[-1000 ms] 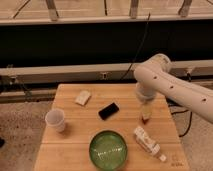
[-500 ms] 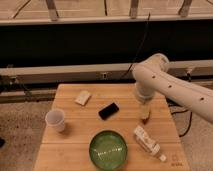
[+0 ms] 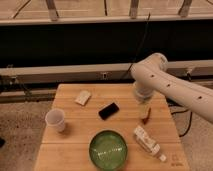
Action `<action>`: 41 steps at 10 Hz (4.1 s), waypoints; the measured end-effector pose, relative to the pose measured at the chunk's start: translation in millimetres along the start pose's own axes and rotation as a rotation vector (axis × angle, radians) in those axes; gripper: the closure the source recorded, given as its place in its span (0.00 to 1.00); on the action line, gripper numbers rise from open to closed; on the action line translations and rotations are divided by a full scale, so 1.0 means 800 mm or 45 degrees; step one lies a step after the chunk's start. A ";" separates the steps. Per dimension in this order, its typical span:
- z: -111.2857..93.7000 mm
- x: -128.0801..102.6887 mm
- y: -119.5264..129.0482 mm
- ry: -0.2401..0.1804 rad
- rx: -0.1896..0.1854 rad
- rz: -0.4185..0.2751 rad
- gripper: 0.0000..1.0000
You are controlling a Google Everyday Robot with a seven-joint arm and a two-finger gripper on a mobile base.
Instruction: Move the arm in a circular motion
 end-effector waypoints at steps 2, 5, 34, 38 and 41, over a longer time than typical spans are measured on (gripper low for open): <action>0.001 0.002 0.003 -0.002 0.000 -0.001 0.20; 0.001 0.000 0.004 -0.012 -0.010 -0.014 0.20; 0.011 0.000 -0.024 -0.066 0.014 -0.255 0.20; 0.013 -0.002 -0.026 -0.081 0.012 -0.301 0.20; 0.013 -0.020 -0.037 -0.091 0.017 -0.338 0.20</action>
